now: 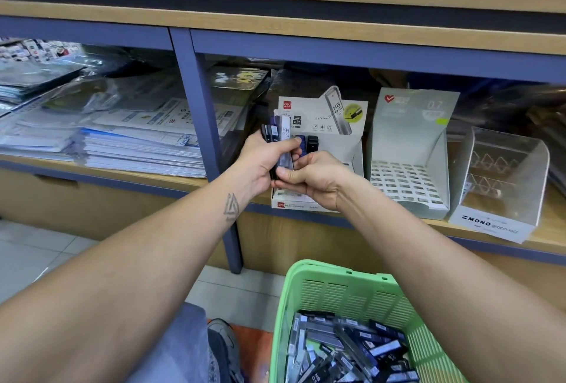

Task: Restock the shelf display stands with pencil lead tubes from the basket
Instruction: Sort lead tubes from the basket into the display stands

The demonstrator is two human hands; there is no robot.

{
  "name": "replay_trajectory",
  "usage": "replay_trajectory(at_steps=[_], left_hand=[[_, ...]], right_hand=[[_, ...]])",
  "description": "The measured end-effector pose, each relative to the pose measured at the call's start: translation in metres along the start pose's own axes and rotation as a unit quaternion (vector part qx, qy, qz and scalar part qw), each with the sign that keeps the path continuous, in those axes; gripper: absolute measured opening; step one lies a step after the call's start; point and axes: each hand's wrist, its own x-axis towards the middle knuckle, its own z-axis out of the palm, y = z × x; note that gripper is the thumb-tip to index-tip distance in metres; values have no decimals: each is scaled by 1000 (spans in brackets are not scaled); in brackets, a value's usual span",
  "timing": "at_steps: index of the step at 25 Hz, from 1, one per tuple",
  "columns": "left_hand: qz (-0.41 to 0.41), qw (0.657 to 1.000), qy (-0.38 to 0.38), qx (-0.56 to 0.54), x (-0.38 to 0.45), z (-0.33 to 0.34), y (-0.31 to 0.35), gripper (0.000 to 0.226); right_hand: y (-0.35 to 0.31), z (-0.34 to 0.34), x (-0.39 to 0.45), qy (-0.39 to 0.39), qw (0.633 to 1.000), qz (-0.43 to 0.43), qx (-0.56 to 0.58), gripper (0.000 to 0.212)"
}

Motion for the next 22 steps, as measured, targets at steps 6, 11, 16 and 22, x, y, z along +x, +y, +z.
replay_trajectory(at_steps=[6, 11, 16, 22], left_hand=[[8, 991, -12, 134, 6, -14, 2, 10], [19, 967, -87, 241, 6, -19, -1, 9], [8, 961, -133, 243, 7, -27, 8, 16], [-46, 963, -90, 248, 17, -41, 18, 36]], right_hand=[[-28, -12, -4, 69, 973, -26, -217, 23], [-48, -8, 13, 157, 939, -105, -287, 22], [-43, -6, 23, 143, 963, -74, -215, 25], [-47, -12, 26, 190, 965, -132, -122, 13]])
